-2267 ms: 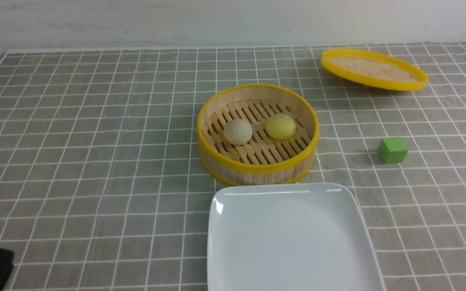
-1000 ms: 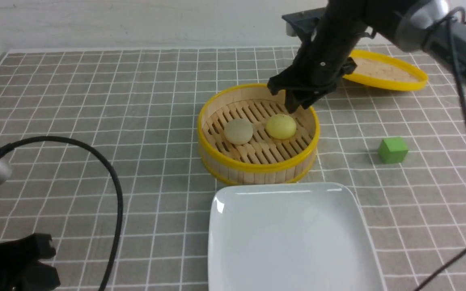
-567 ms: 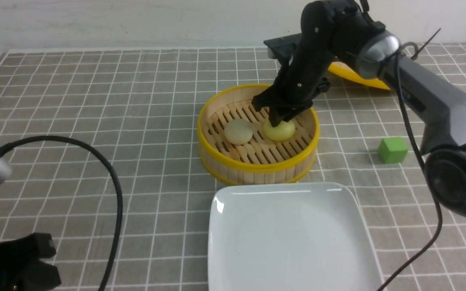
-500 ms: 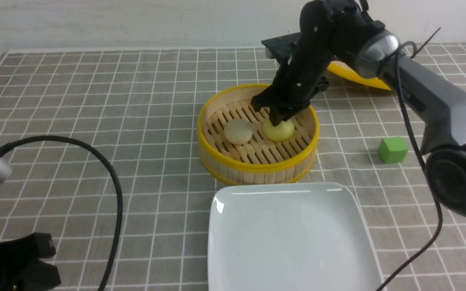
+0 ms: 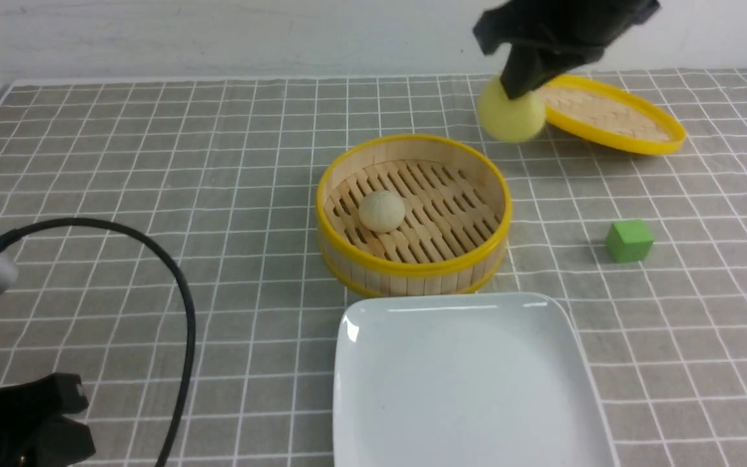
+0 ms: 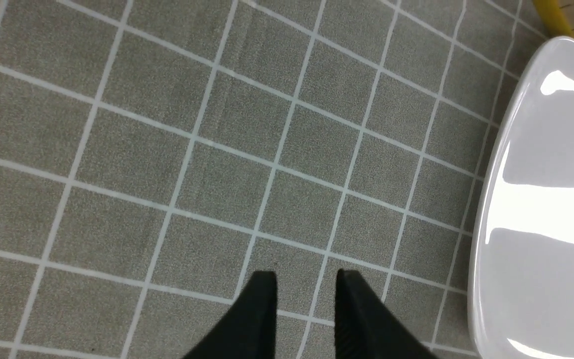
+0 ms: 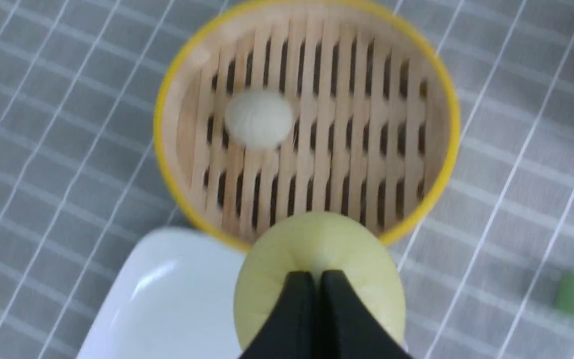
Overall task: Put the steamed buns into the plate on the grey tablecloth.
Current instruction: 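Move the steamed bun from the bamboo steamer onto the white plate with the right gripper, then reach into the bamboo steamer and grasp a bun with the left gripper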
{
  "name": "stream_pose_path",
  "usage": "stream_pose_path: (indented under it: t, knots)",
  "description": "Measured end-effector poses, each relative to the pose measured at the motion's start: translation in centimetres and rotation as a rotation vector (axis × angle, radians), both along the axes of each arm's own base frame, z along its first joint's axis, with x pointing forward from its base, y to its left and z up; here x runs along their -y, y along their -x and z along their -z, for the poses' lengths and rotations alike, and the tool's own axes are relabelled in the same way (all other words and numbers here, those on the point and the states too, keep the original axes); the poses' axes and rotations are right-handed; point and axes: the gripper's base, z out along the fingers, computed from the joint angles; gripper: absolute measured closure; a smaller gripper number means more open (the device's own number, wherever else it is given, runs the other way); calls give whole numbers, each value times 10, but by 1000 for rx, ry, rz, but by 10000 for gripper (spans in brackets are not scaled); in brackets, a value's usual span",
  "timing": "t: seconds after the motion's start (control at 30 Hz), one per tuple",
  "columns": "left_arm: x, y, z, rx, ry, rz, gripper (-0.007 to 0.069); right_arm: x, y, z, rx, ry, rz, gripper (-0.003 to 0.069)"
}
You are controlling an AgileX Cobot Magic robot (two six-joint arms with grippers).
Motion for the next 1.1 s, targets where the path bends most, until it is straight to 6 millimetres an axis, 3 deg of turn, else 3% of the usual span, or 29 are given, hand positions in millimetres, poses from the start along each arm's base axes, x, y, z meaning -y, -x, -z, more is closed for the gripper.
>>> stream_pose_path:
  t: [0.13, 0.2, 0.33, 0.37, 0.43, 0.5, 0.57, 0.7, 0.8, 0.87, 0.93, 0.97, 1.1]
  knots:
    - [-2, -1, 0, 18, -18, -5, 410, 13, 39, 53, -220, 34, -2, 643]
    - [-2, -2, -1, 29, -22, -8, 409, 15, 48, 83, -280, 36, 8, 629]
    - [-3, -5, -2, 50, -24, -16, 407, 16, 49, 136, -280, 27, 45, 559]
    - [-3, -5, -2, 51, -24, -16, 407, 16, 48, 138, -271, 24, 50, 548]
    - [-3, -7, -2, 64, -26, -22, 403, 16, 46, 164, -278, 35, 72, 461]
    - [-3, -7, -2, 62, -26, -22, 401, 16, 44, 170, -286, 38, 77, 419]
    - [-3, -7, -1, 44, -24, -18, 395, 14, 42, 179, -308, 41, 80, 332]
    - [-3, -12, -11, 9, -28, 4, 387, 15, 44, 171, -302, 58, 30, 276]
    - [-3, -23, -32, 21, -34, 24, 384, 19, 47, 146, -266, 93, -23, 286]
    - [-3, -34, -48, 44, -41, 43, 382, 25, 53, 119, -208, 127, -53, 333]
    - [-3, -41, -54, 50, -40, 59, 382, 30, 58, 106, -179, 143, -62, 367]
    - [-1, -51, -61, 53, -26, 80, 382, 37, 67, 89, -140, 165, -67, 422]
    - [6, -81, -64, 41, 44, 150, 380, 57, 96, 56, -82, 200, -36, 572]
